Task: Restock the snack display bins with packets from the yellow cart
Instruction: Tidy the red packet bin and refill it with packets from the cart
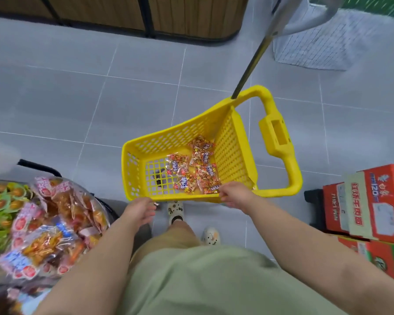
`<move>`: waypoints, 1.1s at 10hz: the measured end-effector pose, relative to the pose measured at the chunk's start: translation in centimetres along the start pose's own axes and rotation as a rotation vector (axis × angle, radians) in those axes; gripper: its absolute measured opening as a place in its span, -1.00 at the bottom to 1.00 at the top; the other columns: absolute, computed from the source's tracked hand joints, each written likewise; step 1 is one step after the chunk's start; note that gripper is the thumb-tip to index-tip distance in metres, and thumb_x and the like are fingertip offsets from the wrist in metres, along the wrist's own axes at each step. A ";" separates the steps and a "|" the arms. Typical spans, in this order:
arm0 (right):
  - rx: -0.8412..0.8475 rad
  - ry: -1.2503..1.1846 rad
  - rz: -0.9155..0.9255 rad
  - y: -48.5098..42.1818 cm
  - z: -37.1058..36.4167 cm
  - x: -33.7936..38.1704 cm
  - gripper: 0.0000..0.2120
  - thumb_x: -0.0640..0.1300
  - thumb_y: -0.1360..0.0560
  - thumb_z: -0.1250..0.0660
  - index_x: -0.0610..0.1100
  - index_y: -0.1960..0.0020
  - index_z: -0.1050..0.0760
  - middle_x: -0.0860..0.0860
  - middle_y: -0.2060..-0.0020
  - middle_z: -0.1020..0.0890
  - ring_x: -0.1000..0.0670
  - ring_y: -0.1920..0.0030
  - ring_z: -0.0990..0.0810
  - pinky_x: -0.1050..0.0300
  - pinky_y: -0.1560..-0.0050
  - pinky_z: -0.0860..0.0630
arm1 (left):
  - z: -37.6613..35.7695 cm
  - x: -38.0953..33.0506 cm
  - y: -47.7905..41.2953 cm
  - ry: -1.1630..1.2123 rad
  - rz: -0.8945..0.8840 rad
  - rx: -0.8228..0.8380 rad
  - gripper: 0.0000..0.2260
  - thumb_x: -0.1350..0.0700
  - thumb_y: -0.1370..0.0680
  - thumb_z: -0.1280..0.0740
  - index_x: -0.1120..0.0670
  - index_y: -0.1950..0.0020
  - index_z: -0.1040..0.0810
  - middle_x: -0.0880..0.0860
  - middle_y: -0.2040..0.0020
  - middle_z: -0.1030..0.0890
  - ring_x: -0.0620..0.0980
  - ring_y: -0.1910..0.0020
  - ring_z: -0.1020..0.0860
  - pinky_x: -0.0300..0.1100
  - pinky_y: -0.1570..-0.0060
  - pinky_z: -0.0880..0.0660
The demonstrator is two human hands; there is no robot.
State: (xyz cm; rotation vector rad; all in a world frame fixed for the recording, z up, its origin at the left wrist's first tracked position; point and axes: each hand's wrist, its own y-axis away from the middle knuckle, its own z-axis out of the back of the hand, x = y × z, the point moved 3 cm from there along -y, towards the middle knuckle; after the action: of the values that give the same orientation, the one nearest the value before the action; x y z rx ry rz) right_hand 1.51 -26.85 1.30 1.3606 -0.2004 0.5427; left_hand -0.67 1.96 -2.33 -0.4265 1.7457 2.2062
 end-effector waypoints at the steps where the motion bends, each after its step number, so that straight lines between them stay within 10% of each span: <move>1: 0.030 0.054 -0.059 -2.6 -1.0 2.2 -0.82 -0.18 -0.56 -0.21 -0.06 0.23 -0.39 0.01 0.23 -0.49 0.11 0.28 -0.48 0.24 0.26 -0.42 | 2.1 -3.8 -3.3 -0.028 -0.011 -0.065 -0.85 0.10 -0.64 -0.19 0.13 -0.15 -0.42 0.09 0.16 -0.54 0.01 0.22 -0.51 -0.16 0.22 -0.44; 2: 0.012 0.090 -0.044 -4.9 -1.7 4.7 -0.80 -0.20 -0.57 -0.20 -0.04 0.22 -0.40 0.00 0.21 -0.50 0.10 0.32 -0.47 0.34 0.44 -0.41 | 3.7 -6.3 -5.5 -0.079 -0.022 -0.106 -0.90 0.13 -0.61 -0.20 0.13 0.04 -0.45 0.08 0.22 -0.52 0.00 0.30 -0.48 -0.20 0.32 -0.40; 3: 0.043 0.241 -0.055 -9.0 -4.0 6.8 -0.74 -0.14 -0.57 -0.20 -0.22 -0.17 -0.52 -0.17 -0.03 -0.60 -0.15 -0.02 -0.58 0.16 0.09 -0.52 | 5.6 -9.1 -9.2 -0.244 -0.107 -0.212 -0.83 0.12 -0.50 -0.31 0.19 -0.01 -0.55 0.14 0.18 -0.52 0.08 0.26 -0.49 -0.14 0.20 -0.45; 5: 0.074 0.396 -0.072 -15.8 -7.9 7.3 -0.68 -0.13 -0.58 -0.16 -0.24 -0.25 -0.49 -0.20 -0.21 -0.54 -0.18 -0.22 -0.50 0.10 -0.16 -0.43 | 6.3 -9.7 -14.6 -0.192 -0.110 -0.350 -0.44 0.04 -0.47 -0.45 0.17 -0.38 -0.35 0.18 -0.19 -0.53 0.15 -0.13 -0.55 0.01 -0.15 -0.48; 7: 0.067 0.505 -0.056 -23.4 -11.1 5.1 -0.57 -0.20 -0.49 -0.30 -0.06 -0.35 -0.40 -0.08 -0.20 -0.51 0.00 0.11 -0.58 0.32 0.28 -0.50 | 5.1 -6.5 -18.2 -0.195 -0.079 -0.319 -0.62 0.04 -0.51 -0.41 0.08 -0.29 -0.45 0.12 -0.11 -0.61 0.18 -0.05 -0.59 0.10 -0.10 -0.53; 9: -0.006 0.932 0.002 -28.4 -13.1 4.9 -0.39 -0.21 -0.43 -0.40 -0.20 -0.41 -0.24 -0.16 -0.34 -0.37 -0.16 -0.34 -0.34 0.04 -0.31 -0.35 | 5.5 -5.0 -20.3 -0.241 -0.149 -0.428 -0.85 0.03 -0.61 -0.24 0.06 0.10 -0.49 0.03 0.30 -0.51 0.08 0.29 -0.50 -0.22 0.36 -0.35; 11: 0.152 1.175 -0.019 -29.5 -14.2 3.8 -0.48 0.06 -0.43 -0.42 -0.17 -0.29 -0.43 -0.19 -0.20 -0.53 -0.14 -0.17 -0.53 0.08 -0.14 -0.49 | 5.2 -5.2 -20.2 -0.212 -0.168 -0.429 -0.84 0.03 -0.61 -0.25 0.02 0.16 -0.46 0.00 0.30 -0.49 -0.02 0.34 -0.47 -0.20 0.35 -0.33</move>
State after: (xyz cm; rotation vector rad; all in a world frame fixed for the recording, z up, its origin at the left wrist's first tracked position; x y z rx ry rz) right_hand 16.49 -15.43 -25.75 0.9913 0.8196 1.2604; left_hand 12.06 11.25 -17.00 -0.3967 1.0865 2.3945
